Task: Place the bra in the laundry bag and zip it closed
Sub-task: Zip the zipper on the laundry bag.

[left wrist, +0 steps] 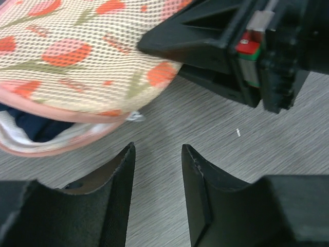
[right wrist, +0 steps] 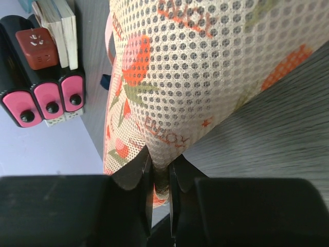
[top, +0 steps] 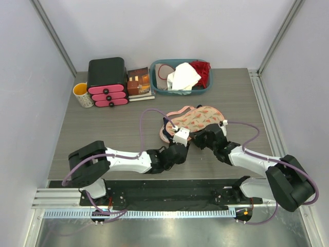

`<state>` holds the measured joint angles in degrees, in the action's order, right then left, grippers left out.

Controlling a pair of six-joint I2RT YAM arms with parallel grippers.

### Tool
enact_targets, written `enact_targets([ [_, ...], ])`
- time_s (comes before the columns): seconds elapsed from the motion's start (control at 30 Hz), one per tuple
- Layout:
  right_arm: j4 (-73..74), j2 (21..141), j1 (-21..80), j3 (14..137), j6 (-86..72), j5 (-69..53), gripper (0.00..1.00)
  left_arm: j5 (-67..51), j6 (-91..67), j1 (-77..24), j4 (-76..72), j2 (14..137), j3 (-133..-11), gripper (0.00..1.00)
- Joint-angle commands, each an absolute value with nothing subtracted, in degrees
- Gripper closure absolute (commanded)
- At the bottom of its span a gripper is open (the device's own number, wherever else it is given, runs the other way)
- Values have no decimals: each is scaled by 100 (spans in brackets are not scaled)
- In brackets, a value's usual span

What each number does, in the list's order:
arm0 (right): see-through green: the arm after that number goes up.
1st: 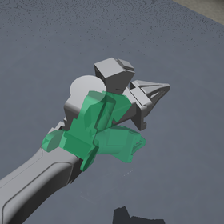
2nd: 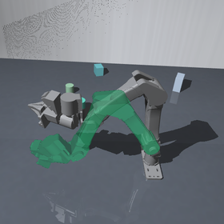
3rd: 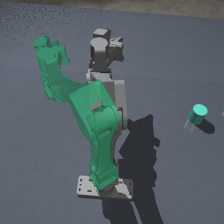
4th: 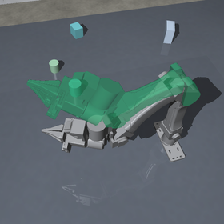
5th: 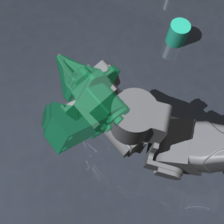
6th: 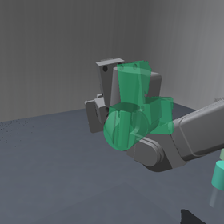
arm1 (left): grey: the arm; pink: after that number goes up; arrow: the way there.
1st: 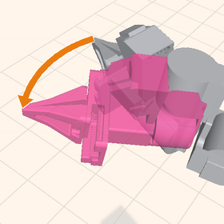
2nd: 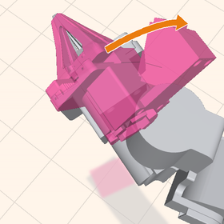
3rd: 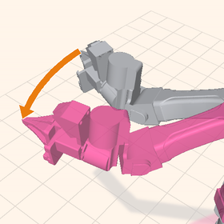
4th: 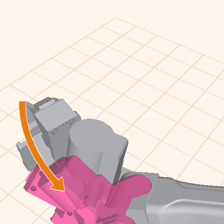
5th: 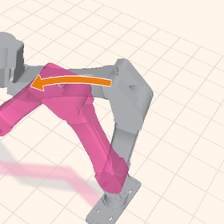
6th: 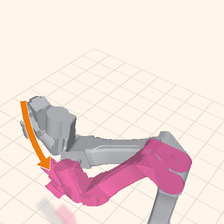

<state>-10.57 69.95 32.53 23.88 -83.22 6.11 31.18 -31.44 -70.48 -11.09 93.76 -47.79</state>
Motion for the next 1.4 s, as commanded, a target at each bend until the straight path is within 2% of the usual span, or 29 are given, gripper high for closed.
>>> enact_targets([
  [0.0, -897, 6750, 3348, 2724, -8683, 668, 81, 3998, -3172, -7163, -1441, 9659, -5124, 56],
  [0.17, -809, 6653, 3357, 2690, -8763, 756, 81, 4569, -3305, -7154, -1152, 9931, -5458, 47],
  [0.47, -747, 6565, 3358, 2681, -8771, 756, 81, 5018, -3524, -7075, -827, 10124, -5774, 47],
  [0.57, -738, 6557, 3375, 2663, -8728, 747, 82, 5036, -3569, -6996, -677, 10116, -5854, 56],
  [0.6, -738, 6557, 3375, 2646, -8728, 747, 82, 5036, -3542, -6979, -703, 10090, -5845, 64],
  [0.83, -756, 6478, 3366, 2540, -8570, 686, 84, 4957, -3594, -6847, -353, 9985, -5854, 99],
  [1.1, -808, 6232, 3322, 2294, -7947, 703, 87, 4353, -4148, -6575, 316, 9300, -5223, 100],
  [1.37, -1036, 6231, 2752, 1847, -6918, -68, 89, 3806, -3973, -6196, 422, 8359, -4404, 100],
])
